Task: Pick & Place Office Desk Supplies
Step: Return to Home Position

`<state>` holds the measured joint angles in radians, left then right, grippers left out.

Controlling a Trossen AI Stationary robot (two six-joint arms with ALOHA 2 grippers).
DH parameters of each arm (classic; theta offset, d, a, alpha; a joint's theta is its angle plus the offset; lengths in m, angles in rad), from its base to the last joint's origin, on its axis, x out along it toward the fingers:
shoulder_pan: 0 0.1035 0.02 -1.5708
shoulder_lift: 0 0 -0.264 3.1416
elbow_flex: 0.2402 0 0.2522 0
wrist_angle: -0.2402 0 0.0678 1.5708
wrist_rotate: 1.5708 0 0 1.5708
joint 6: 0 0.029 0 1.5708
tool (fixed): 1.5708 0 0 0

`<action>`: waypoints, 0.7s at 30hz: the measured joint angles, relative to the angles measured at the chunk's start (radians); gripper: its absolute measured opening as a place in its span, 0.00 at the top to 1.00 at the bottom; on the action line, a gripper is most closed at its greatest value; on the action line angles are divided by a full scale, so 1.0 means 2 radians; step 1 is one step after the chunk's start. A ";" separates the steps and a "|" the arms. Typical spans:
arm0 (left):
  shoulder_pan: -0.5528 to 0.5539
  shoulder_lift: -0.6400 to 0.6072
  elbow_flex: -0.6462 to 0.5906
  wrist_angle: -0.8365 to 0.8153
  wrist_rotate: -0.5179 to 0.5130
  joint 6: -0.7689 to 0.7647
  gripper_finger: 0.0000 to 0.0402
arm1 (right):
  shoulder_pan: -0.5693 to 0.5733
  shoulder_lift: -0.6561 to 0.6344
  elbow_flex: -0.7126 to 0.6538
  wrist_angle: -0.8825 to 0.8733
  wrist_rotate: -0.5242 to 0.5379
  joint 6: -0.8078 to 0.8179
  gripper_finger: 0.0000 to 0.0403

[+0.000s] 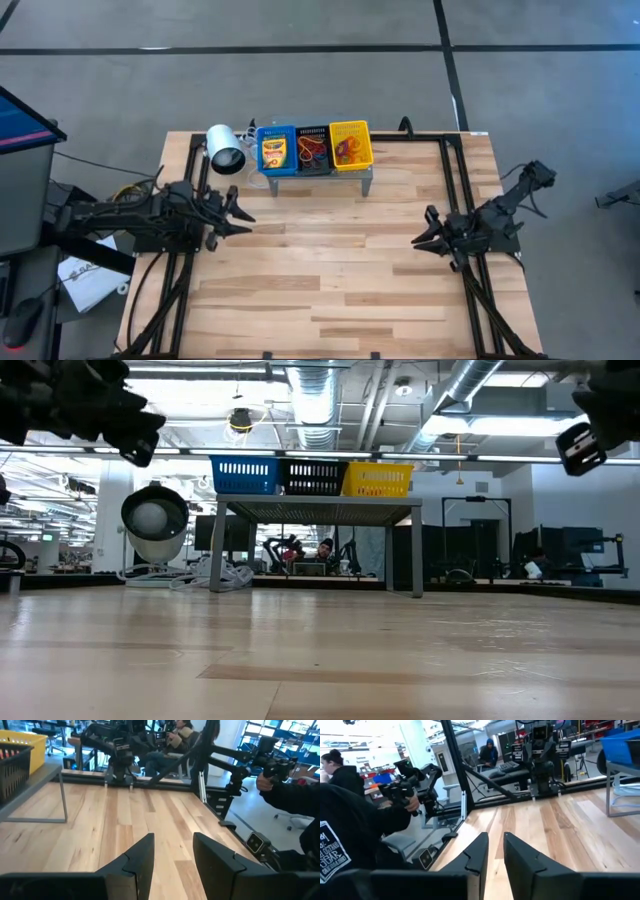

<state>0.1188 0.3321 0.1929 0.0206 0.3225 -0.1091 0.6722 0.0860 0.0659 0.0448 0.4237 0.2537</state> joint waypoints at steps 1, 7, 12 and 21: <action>0.000 0.000 -0.003 0.001 0.000 0.000 0.67 | -0.002 -0.004 -0.003 0.000 -0.003 0.000 0.86; 0.000 0.001 -0.021 0.003 0.000 0.000 0.67 | -0.014 -0.028 -0.025 0.001 -0.024 -0.008 0.87; 0.000 0.001 -0.023 0.002 -0.002 0.004 0.67 | -0.022 -0.031 -0.025 -0.001 -0.042 -0.034 0.87; 0.000 0.003 -0.023 -0.002 -0.013 0.025 0.67 | -0.023 -0.029 -0.025 -0.002 -0.042 -0.035 0.87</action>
<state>0.1188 0.3381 0.1474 0.0162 0.2957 -0.0593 0.6259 0.0277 0.0158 0.0410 0.3397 0.1833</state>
